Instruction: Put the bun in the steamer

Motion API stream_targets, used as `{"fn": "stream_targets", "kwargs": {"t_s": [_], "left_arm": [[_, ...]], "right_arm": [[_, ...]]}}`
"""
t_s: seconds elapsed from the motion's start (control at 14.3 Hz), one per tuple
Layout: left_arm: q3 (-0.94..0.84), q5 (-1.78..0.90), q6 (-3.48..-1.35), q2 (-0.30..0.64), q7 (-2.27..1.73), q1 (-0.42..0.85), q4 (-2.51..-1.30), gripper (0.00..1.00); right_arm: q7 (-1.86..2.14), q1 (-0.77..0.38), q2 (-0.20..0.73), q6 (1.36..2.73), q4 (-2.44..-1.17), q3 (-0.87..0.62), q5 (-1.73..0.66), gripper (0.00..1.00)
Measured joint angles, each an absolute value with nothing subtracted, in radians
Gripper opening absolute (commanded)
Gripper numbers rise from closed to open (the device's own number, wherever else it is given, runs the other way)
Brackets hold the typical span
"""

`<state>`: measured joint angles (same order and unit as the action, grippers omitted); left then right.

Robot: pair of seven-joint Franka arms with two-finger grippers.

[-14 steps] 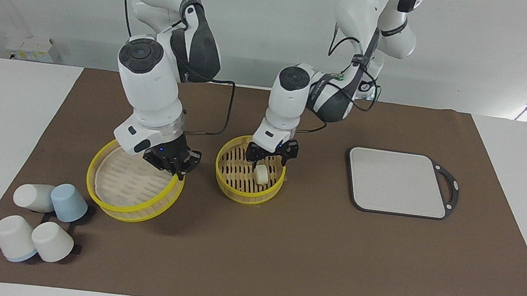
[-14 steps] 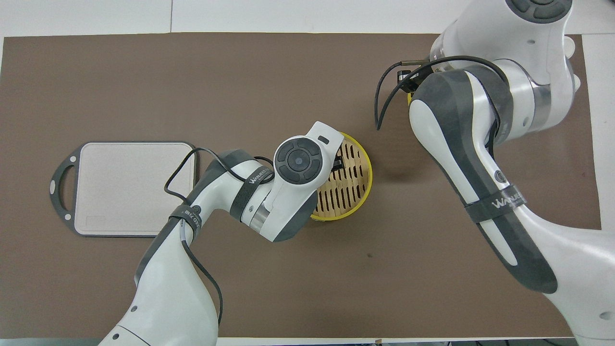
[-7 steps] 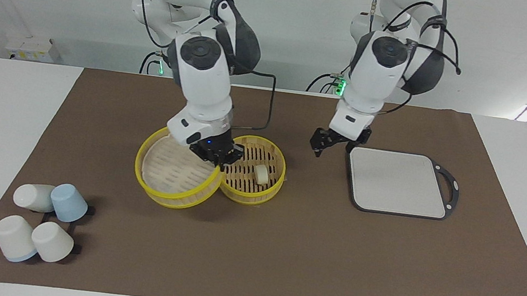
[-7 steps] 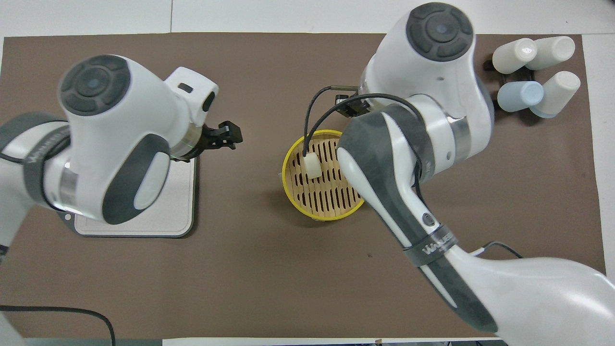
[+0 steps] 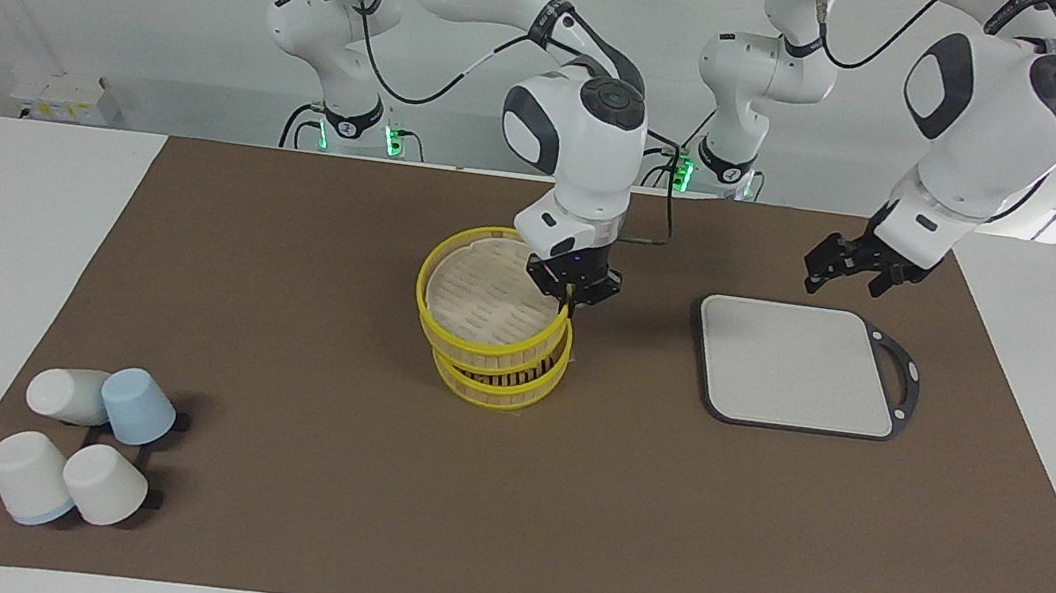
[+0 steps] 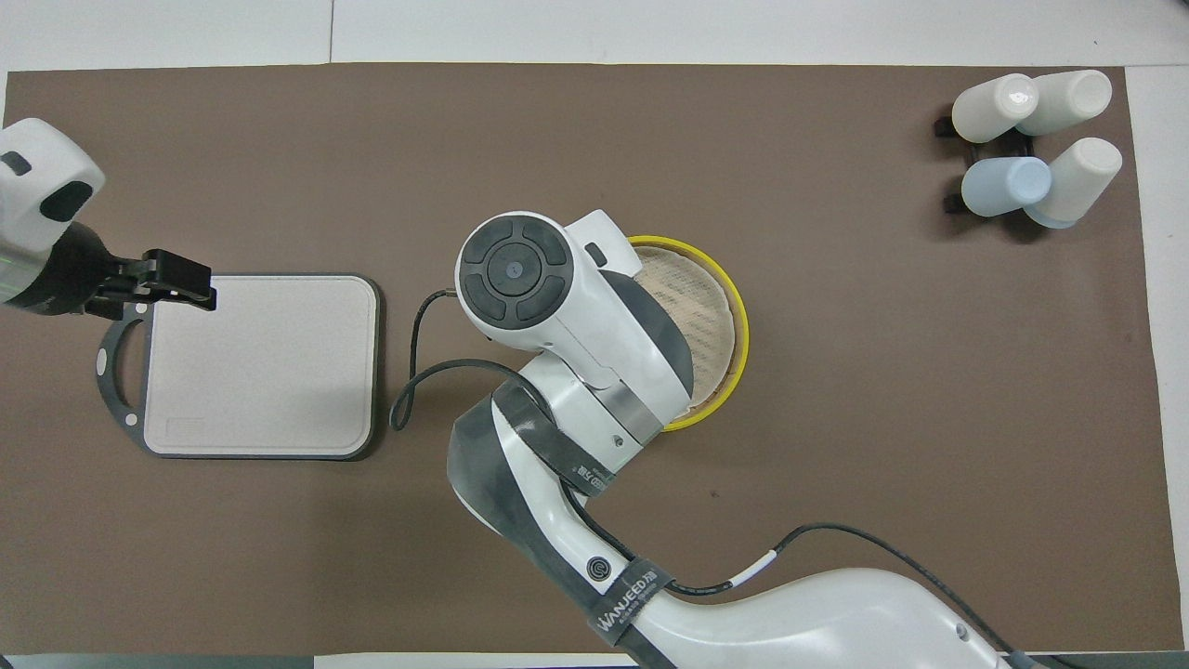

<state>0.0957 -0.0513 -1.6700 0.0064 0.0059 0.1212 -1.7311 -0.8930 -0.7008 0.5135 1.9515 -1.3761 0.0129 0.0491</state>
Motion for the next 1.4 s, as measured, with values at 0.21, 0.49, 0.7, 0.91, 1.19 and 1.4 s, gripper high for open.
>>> {"fn": "stream_targets", "kwargs": {"t_s": [0.21,0.49,0.7,0.91,1.19,1.4], "left_arm": [[0.096,-0.014,-1.656,-0.002,0.090,0.084,-1.731,1.00],[0.093,-0.001,-1.636,-0.002,0.096,0.083,-1.731,1.00],[0.093,-0.001,-1.611,-0.003,0.097,0.083,-1.712,1.00],[0.092,-0.001,-1.573,-0.004,0.097,0.083,-1.674,1.00],[0.088,-0.001,-1.541,-0.009,0.097,0.091,-1.652,1.00],[0.136,-0.001,-1.516,-0.010,0.096,0.141,-1.648,1.00]], "right_arm": [[-0.893,-0.701,0.528,1.971,-1.377,0.014,0.053,0.00],[-0.893,-0.708,0.541,1.989,-1.383,0.013,0.060,0.00],[-0.893,-0.709,0.543,2.020,-1.401,0.014,0.061,0.00],[-0.893,-0.709,0.543,2.040,-1.419,0.014,0.063,0.00],[-0.893,-0.709,0.543,2.049,-1.424,0.014,0.063,0.46],[-0.893,-0.709,0.543,2.077,-1.440,0.014,0.068,1.00]]}}
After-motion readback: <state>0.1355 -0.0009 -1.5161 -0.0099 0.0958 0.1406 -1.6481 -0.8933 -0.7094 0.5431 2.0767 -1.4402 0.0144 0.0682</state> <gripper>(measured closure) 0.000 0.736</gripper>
